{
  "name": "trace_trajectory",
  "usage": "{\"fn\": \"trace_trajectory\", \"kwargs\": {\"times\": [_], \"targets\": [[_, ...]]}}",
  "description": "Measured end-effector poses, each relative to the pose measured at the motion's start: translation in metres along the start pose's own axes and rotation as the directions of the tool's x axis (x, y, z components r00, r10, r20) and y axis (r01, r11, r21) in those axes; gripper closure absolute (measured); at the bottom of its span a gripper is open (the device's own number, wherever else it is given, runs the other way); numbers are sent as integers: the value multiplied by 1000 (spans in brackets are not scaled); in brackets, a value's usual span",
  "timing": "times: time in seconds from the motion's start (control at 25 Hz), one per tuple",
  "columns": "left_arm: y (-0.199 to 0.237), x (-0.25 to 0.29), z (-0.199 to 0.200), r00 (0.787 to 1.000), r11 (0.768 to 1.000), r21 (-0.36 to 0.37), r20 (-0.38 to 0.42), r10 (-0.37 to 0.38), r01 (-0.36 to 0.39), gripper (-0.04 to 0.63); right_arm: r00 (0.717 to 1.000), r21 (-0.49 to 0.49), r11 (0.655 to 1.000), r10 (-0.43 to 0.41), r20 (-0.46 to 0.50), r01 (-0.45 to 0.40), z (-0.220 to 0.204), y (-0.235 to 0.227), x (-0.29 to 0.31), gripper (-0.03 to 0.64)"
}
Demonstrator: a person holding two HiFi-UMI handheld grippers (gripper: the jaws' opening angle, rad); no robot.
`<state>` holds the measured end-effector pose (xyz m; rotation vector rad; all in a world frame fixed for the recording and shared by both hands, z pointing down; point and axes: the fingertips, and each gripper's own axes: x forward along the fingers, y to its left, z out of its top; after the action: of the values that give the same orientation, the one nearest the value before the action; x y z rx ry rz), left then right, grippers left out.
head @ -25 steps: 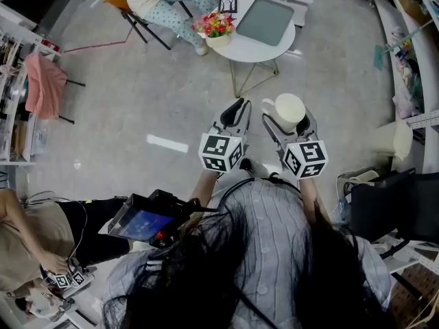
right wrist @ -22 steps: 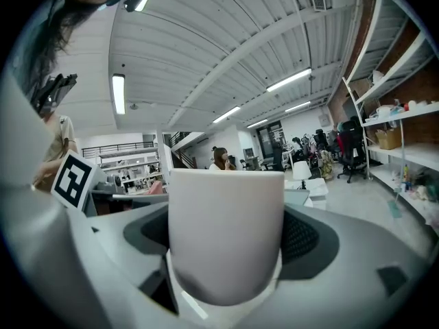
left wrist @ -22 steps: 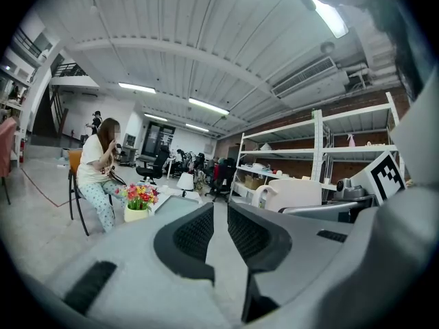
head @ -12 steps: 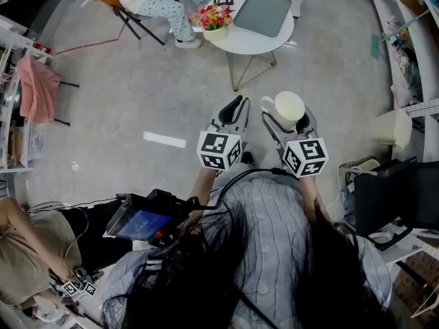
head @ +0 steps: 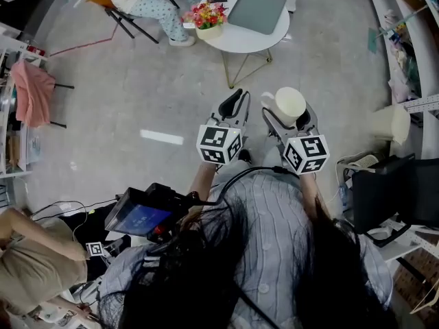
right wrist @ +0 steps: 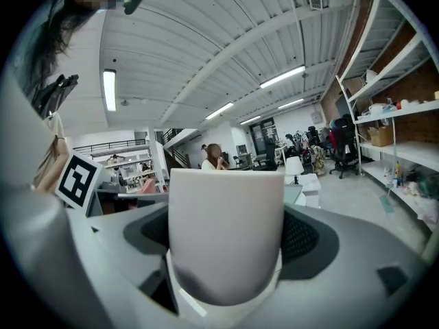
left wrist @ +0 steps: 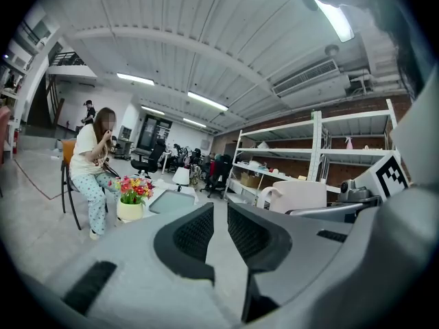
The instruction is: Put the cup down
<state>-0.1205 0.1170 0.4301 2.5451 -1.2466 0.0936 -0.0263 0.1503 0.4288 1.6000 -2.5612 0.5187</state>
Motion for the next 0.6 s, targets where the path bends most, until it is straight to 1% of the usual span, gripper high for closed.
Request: {"fn": "trace_trajectory", "kwargs": {"times": [0.12, 0.2, 0.36, 0.6], "targets": [[-1, 21, 2, 1000, 1000, 10, -5, -7, 7, 523, 1000, 4, 1000, 0, 2, 0, 3, -17, 9, 202], [-1, 24, 5, 1000, 1000, 17, -2, -9, 9, 523, 1000, 5, 1000, -1, 8, 0, 5, -21, 11, 202], [2, 35, 15, 1000, 1000, 20, 5, 8, -8, 523, 1000, -6, 1000, 3, 18, -3, 18, -30, 17, 202], [3, 105, 23, 999, 999, 12, 5, 38, -38, 523, 999, 9, 999, 35, 0, -35, 31, -91, 46, 202]]}}
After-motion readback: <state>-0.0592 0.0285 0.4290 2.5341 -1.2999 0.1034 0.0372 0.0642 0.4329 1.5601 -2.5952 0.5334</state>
